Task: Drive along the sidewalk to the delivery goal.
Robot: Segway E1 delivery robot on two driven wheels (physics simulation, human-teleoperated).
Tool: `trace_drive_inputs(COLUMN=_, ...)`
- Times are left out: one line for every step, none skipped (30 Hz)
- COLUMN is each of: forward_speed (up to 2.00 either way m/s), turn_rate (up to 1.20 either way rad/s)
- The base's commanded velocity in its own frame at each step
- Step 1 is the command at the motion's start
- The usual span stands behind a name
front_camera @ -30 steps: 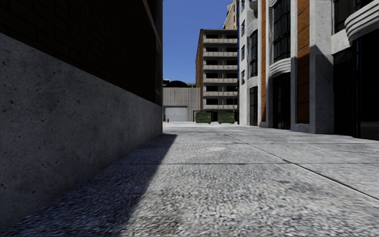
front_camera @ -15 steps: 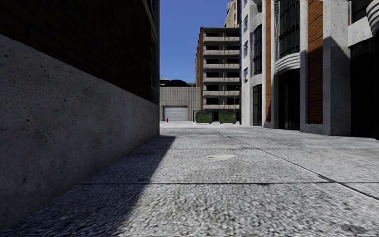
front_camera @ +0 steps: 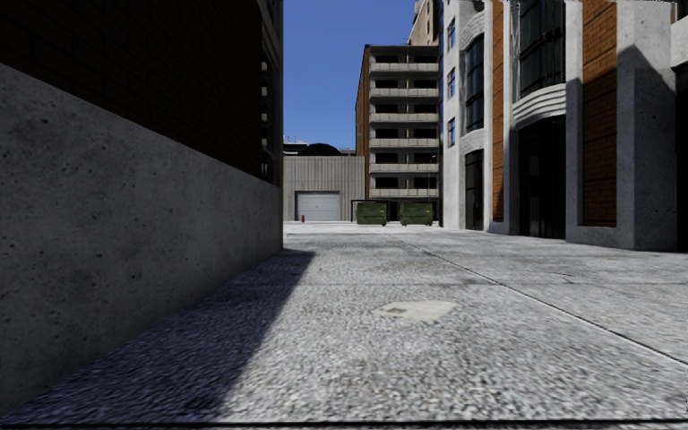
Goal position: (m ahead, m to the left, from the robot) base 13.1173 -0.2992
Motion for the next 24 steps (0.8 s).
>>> trace_drive_inputs(forward_speed=2.0, turn_rate=0.0)
trace_drive_inputs(forward_speed=2.0, turn_rate=0.0)
trace_drive_inputs(forward_speed=2.0, turn_rate=0.0)
trace_drive_inputs(forward_speed=2.0, turn_rate=0.0)
trace_drive_inputs(forward_speed=2.0, turn_rate=0.0)
trace_drive_inputs(forward_speed=2.0, turn_rate=0.0)
trace_drive_inputs(forward_speed=2.0, turn_rate=0.0)
trace_drive_inputs(forward_speed=2.0, turn_rate=0.0)
trace_drive_inputs(forward_speed=2.0, turn_rate=0.0)
trace_drive_inputs(forward_speed=2.0, turn_rate=0.0)
trace_drive_inputs(forward_speed=2.0, turn_rate=0.0)
trace_drive_inputs(forward_speed=2.0, turn_rate=0.0)
trace_drive_inputs(forward_speed=2.0, turn_rate=0.0)
trace_drive_inputs(forward_speed=2.0, turn_rate=0.0)
trace_drive_inputs(forward_speed=2.0, turn_rate=0.0)
trace_drive_inputs(forward_speed=2.0, turn_rate=0.0)
trace_drive_inputs(forward_speed=2.0, turn_rate=0.0)
trace_drive_inputs(forward_speed=2.0, turn_rate=0.0)
trace_drive_inputs(forward_speed=2.0, turn_rate=0.0)
trace_drive_inputs(forward_speed=2.0, turn_rate=0.0)
trace_drive_inputs(forward_speed=2.0, turn_rate=0.0)
trace_drive_inputs(forward_speed=2.0, turn_rate=0.0)
trace_drive_inputs(forward_speed=2.0, turn_rate=0.0)
trace_drive_inputs(forward_speed=2.0, turn_rate=0.0)
